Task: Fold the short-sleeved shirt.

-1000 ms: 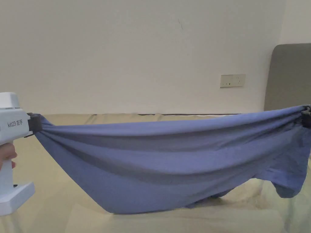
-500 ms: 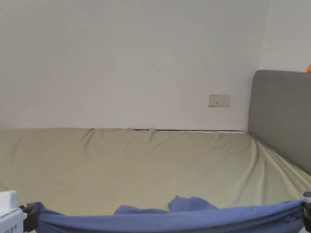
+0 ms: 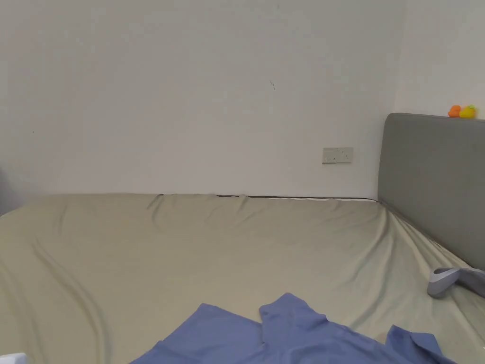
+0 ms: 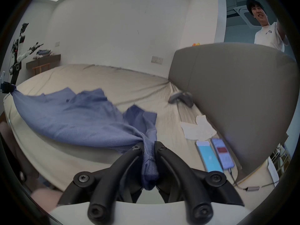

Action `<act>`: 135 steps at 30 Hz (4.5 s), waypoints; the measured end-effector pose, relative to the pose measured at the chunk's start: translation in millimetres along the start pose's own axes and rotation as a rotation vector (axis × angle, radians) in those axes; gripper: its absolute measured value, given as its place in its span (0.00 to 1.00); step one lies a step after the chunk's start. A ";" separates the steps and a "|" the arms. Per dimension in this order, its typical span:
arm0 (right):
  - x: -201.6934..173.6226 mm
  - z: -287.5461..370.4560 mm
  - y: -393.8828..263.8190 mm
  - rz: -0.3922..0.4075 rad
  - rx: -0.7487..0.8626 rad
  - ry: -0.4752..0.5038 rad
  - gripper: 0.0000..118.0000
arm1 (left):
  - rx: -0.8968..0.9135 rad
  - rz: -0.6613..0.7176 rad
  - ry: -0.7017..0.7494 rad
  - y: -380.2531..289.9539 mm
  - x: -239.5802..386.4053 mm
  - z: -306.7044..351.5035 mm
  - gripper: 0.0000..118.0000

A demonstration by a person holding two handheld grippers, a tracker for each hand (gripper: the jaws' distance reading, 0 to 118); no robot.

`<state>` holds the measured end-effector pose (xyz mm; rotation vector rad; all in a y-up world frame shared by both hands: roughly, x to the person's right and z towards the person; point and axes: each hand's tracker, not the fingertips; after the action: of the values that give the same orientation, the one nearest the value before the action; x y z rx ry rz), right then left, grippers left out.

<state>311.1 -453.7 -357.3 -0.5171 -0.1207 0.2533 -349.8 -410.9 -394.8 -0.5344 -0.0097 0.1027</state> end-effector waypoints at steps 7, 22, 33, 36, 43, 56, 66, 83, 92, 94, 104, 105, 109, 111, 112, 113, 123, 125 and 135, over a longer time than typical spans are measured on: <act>-2.2 -14.4 -44.2 -0.053 -0.222 -0.004 0.24 | -0.101 -0.086 0.073 -45.7 -17.8 -12.9 0.74; -53.1 105.1 16.3 -0.242 0.219 0.216 0.00 | 0.110 -0.130 -0.009 -43.9 6.1 84.1 0.00; -99.7 77.5 54.3 -0.150 0.199 0.319 0.00 | -0.151 -0.106 -0.065 -75.4 -28.4 -58.2 0.90; -109.7 71.2 55.3 -0.088 0.180 0.326 0.00 | -0.198 -0.111 -0.029 -84.8 -30.8 -71.1 0.27; -113.1 32.8 56.3 -0.040 0.060 0.352 0.00 | 0.008 -0.184 -0.108 -88.0 -25.1 -31.0 0.03; -131.7 -268.8 155.3 0.012 -0.137 0.198 0.84 | -0.018 -0.104 -0.157 -72.7 -23.8 -20.5 0.03; -134.9 -253.1 116.7 -0.046 -0.232 0.295 0.06 | -0.052 -0.072 -0.156 -72.6 -15.1 -23.6 0.03; 12.8 69.7 284.0 -0.129 0.401 0.091 0.06 | 0.350 -0.060 -0.226 122.8 48.6 107.5 0.02; 69.6 157.0 352.6 -0.162 0.558 -0.040 0.06 | 0.503 -0.100 -0.222 262.6 88.7 138.0 0.02; 76.3 155.9 366.3 -0.169 0.602 -0.076 0.06 | 0.502 -0.093 -0.210 290.4 96.4 135.9 0.02; 74.4 78.8 471.1 -0.183 0.633 -0.120 0.06 | 0.461 -0.069 -0.093 395.8 106.0 59.2 0.02; 74.4 67.7 483.7 -0.191 0.636 -0.118 0.06 | 0.463 -0.075 -0.076 404.9 107.1 48.4 0.02; 69.6 18.2 535.3 -0.221 0.640 -0.132 0.06 | 0.463 -0.085 -0.028 445.7 110.6 2.4 0.02; 66.2 -4.2 556.8 -0.223 0.649 -0.138 0.06 | 0.473 -0.094 -0.005 469.3 111.3 -22.0 0.02; 64.1 -14.7 567.2 -0.234 0.658 -0.141 0.06 | 0.470 -0.104 0.011 481.9 112.7 -33.6 0.02; 62.0 -24.4 577.2 -0.237 0.659 -0.140 0.06 | 0.472 -0.108 0.022 493.3 112.6 -45.1 0.02; 38.7 -118.6 641.8 -0.260 0.710 -0.197 0.06 | 0.500 -0.145 0.115 540.5 124.8 -151.6 0.02; 26.5 -139.4 638.3 -0.189 0.700 -0.244 0.06 | 0.496 -0.142 0.125 541.2 126.5 -177.7 0.02; 1.8 -296.3 554.0 -0.204 0.531 -0.174 0.06 | 0.283 -0.184 0.151 454.4 127.9 -324.9 0.02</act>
<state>249.8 -128.6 -891.4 0.0473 -0.2644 0.1216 -254.2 -174.3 -907.9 -0.2554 0.1020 -0.1153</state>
